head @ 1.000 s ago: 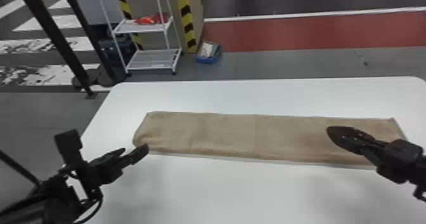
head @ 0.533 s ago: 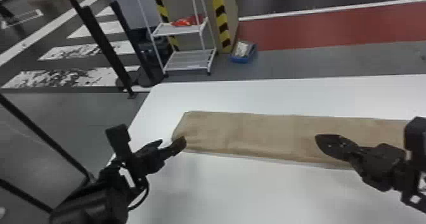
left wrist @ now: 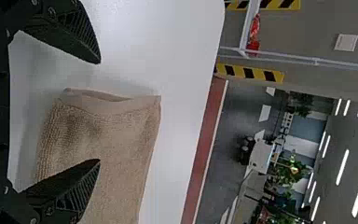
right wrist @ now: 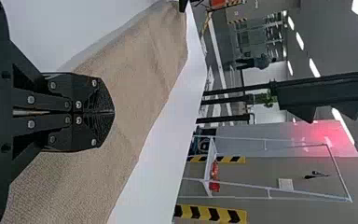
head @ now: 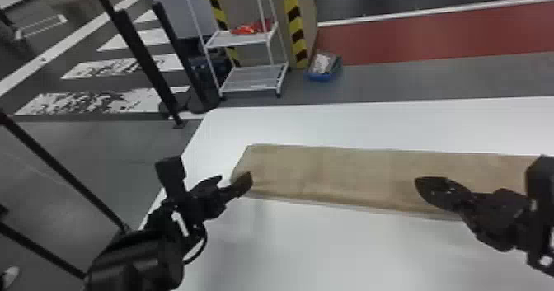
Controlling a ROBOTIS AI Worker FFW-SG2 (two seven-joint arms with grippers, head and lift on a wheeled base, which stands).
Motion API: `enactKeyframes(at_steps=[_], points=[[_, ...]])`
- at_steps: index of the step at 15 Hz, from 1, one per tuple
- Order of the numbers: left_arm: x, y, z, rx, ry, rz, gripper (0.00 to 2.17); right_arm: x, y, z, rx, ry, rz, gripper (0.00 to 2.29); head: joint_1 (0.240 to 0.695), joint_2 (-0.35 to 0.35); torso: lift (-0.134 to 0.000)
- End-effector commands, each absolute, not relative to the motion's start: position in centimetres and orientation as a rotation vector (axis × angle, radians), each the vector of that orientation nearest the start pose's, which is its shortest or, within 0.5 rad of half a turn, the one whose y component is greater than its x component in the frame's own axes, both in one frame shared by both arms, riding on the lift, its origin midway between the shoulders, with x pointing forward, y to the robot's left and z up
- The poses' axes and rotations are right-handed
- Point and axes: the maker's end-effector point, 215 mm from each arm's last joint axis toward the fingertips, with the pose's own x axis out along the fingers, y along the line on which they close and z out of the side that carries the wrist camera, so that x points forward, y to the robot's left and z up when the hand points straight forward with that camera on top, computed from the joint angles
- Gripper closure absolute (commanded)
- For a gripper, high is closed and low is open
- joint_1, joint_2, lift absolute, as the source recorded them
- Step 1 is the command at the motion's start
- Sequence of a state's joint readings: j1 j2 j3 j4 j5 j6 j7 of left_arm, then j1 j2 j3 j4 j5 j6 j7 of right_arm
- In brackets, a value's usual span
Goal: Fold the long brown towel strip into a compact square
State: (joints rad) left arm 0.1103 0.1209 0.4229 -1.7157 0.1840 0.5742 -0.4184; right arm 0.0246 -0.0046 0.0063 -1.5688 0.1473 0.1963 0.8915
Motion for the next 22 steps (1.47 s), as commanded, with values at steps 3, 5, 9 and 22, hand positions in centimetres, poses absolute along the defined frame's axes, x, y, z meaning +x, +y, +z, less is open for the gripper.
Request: enactKeyframes(at_steps=[3, 5, 9, 22], points=[[50.2, 39.5, -45.4, -0.227, 0.471, -0.033, 0.14, 50.5, -7.6, -42.6, -0.052, 0.272, 0.860, 1.42, 0.695, 0.343, -0.124], [50.5, 39.2, -45.2, -0.223, 0.467, -0.038, 0.15, 50.6, -7.6, -42.6, -0.055, 0.272, 0.859, 1.42, 0.695, 0.338, -0.124], [50.8, 38.9, -45.0, -0.202, 0.467, -0.048, 0.55, 50.8, -7.7, -42.9, -0.071, 0.278, 0.854, 1.42, 0.695, 0.331, -0.124], [49.5, 35.6, -41.3, -0.212, 0.469, -0.105, 2.09, 52.3, -7.9, -46.3, -0.182, 0.331, 0.769, 1.42, 0.695, 0.312, -0.124]])
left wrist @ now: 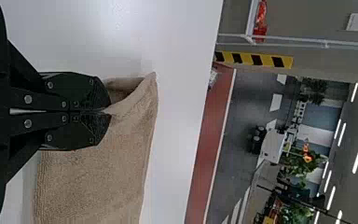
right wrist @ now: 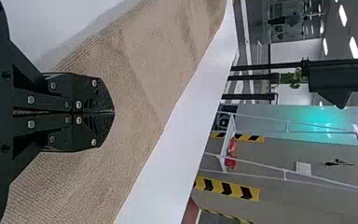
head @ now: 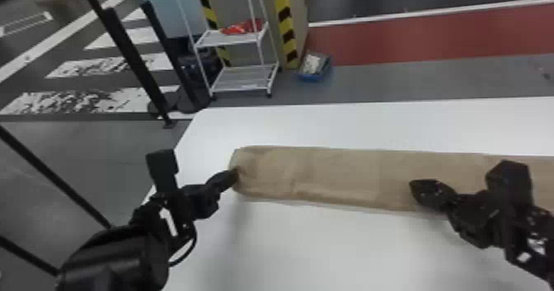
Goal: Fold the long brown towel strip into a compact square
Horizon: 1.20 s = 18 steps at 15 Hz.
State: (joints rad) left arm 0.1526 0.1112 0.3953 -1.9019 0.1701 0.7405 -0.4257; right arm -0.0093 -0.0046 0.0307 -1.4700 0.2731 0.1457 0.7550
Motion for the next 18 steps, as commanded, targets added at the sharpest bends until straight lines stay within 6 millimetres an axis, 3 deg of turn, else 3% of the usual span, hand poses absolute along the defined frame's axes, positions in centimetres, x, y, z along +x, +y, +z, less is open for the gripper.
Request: enactKeyframes(at_steps=[1, 5, 9, 14, 16, 18], points=[[49.6, 34.3, -41.0, -0.236, 0.471, -0.128, 2.09, 52.4, -7.9, -46.3, -0.184, 0.327, 0.763, 1.42, 0.695, 0.302, -0.124], [50.6, 26.8, -37.6, -0.284, 0.430, -0.246, 2.09, 52.6, -7.9, -46.8, -0.194, 0.340, 0.764, 1.42, 0.695, 0.264, -0.124], [51.5, 19.1, -36.0, -0.277, 0.419, -0.345, 2.09, 52.7, -8.1, -47.0, -0.182, 0.343, 0.761, 1.42, 0.695, 0.178, -0.124], [51.5, 8.5, -34.1, -0.221, 0.413, -0.475, 2.09, 53.2, -9.7, -45.9, -0.131, 0.303, 0.749, 1.42, 0.695, 0.062, -0.124], [50.5, 3.7, -34.6, -0.178, 0.431, -0.544, 2.09, 53.1, -12.4, -45.0, -0.106, 0.254, 0.696, 1.42, 0.695, 0.017, -0.124], [49.5, -0.2, -35.8, -0.118, 0.455, -0.593, 2.09, 53.4, -16.1, -42.4, -0.060, 0.160, 0.615, 1.41, 0.695, -0.063, -0.124]])
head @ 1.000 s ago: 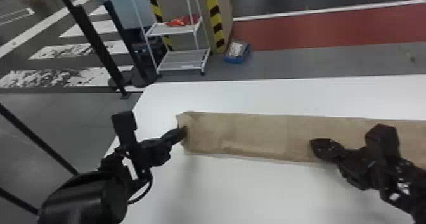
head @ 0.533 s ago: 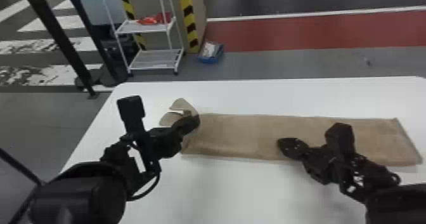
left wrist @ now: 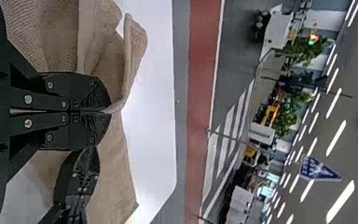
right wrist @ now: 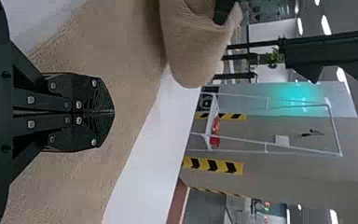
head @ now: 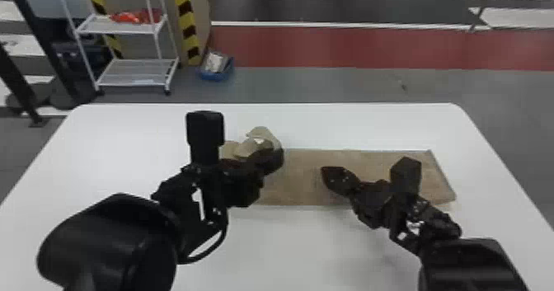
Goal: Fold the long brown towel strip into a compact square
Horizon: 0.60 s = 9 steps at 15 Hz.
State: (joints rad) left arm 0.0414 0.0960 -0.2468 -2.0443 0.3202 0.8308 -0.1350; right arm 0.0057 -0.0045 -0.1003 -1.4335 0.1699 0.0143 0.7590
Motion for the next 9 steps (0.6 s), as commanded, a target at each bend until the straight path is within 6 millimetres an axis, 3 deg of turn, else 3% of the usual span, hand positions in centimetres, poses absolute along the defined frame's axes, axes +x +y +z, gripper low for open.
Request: enactKeyframes(at_steps=[1, 2, 4, 7, 8, 9], points=[[49.0, -1.5, -36.5, -0.102, 0.469, -0.609, 2.09, 53.6, -17.4, -41.5, -0.046, 0.140, 0.588, 1.40, 0.695, -0.099, -0.124], [48.9, -1.9, -36.8, -0.095, 0.476, -0.605, 2.09, 53.7, -18.2, -41.0, -0.038, 0.125, 0.573, 1.27, 0.695, -0.129, -0.124], [48.5, -2.6, -37.7, -0.070, 0.486, -0.599, 2.09, 53.8, -19.7, -39.6, -0.013, 0.089, 0.544, 1.24, 0.695, -0.202, -0.124], [48.4, -4.4, -37.7, -0.068, 0.452, -0.600, 2.09, 53.3, -21.0, -38.9, 0.004, 0.068, 0.521, 1.00, 0.695, -0.235, -0.124], [48.2, -5.4, -37.8, -0.063, 0.445, -0.616, 1.91, 53.2, -21.7, -38.7, 0.017, 0.060, 0.506, 0.55, 0.695, -0.243, -0.124], [47.6, -6.4, -38.4, -0.058, 0.455, -0.644, 1.22, 53.2, -22.4, -38.8, 0.034, 0.061, 0.489, 0.00, 0.695, -0.264, -0.124]])
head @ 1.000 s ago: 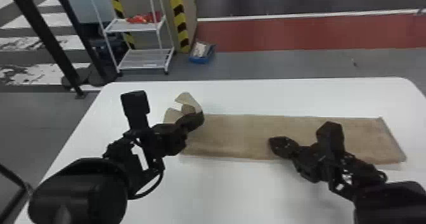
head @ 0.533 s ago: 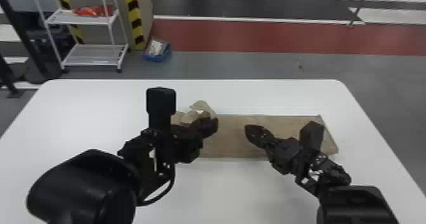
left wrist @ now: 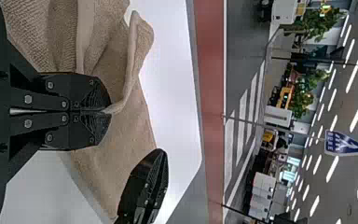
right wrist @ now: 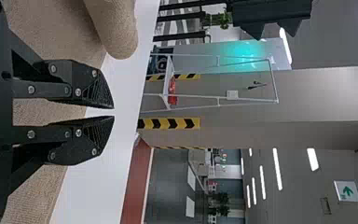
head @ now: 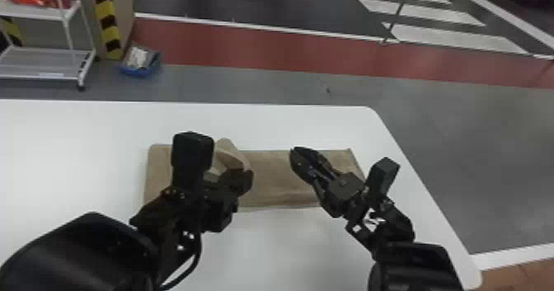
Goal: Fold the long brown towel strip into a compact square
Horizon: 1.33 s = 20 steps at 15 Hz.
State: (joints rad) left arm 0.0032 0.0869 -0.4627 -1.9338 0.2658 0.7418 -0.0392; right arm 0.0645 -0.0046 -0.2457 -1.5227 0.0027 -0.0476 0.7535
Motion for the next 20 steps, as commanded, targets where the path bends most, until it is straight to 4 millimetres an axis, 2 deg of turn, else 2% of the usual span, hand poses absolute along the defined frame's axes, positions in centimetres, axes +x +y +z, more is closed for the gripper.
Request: enactKeyframes(at_steps=[1, 2, 5, 7, 10, 11, 12, 13, 15, 17, 19, 20], points=[[47.0, -7.4, -38.9, -0.063, 0.469, -0.689, 0.23, 53.1, -22.8, -38.8, 0.040, 0.056, 0.470, 0.00, 0.695, -0.279, -0.124], [46.1, -8.4, -39.7, -0.068, 0.488, -0.734, 0.00, 53.3, -23.2, -38.4, 0.030, 0.039, 0.447, 0.00, 0.695, -0.297, -0.124], [44.3, -10.6, -42.6, -0.039, 0.545, -0.817, 0.04, 53.6, -23.6, -36.1, -0.006, -0.048, 0.398, 0.07, 0.695, -0.350, -0.124], [44.3, -10.6, -43.4, -0.006, 0.543, -0.811, 0.04, 53.6, -24.5, -34.7, 0.021, -0.101, 0.355, 0.07, 0.695, -0.350, -0.124], [45.1, -8.9, -43.5, -0.004, 0.532, -0.779, 0.04, 53.8, -27.2, -33.5, 0.072, -0.137, 0.231, 0.09, 0.695, -0.350, -0.124], [45.5, -8.0, -43.5, -0.015, 0.529, -0.761, 0.04, 53.5, -27.6, -32.2, 0.065, -0.175, 0.197, 0.09, 0.695, -0.350, -0.124], [46.0, -7.0, -43.0, -0.022, 0.518, -0.744, 0.04, 52.7, -28.4, -29.9, 0.061, -0.260, 0.155, 0.08, 0.695, -0.350, -0.124], [46.5, -6.1, -42.6, -0.031, 0.501, -0.725, 0.04, 52.3, -28.6, -29.2, 0.060, -0.281, 0.132, 0.08, 0.695, -0.350, -0.124], [47.9, -2.9, -41.0, -0.059, 0.431, -0.677, 0.04, 52.6, -28.8, -30.3, 0.129, -0.198, 0.132, 0.09, 0.695, -0.350, -0.124], [49.2, 1.6, -39.3, -0.089, 0.377, -0.616, 0.04, 53.3, -28.6, -34.0, 0.189, -0.035, 0.143, 0.12, 0.695, -0.350, -0.124], [49.7, 5.0, -39.2, -0.106, 0.370, -0.565, 0.04, 53.2, -28.8, -36.3, 0.251, 0.078, 0.147, 0.12, 0.695, -0.311, -0.124], [49.9, 5.9, -39.2, -0.105, 0.365, -0.549, 0.04, 53.1, -29.5, -37.1, 0.263, 0.115, 0.134, 0.13, 0.695, -0.294, -0.124]])
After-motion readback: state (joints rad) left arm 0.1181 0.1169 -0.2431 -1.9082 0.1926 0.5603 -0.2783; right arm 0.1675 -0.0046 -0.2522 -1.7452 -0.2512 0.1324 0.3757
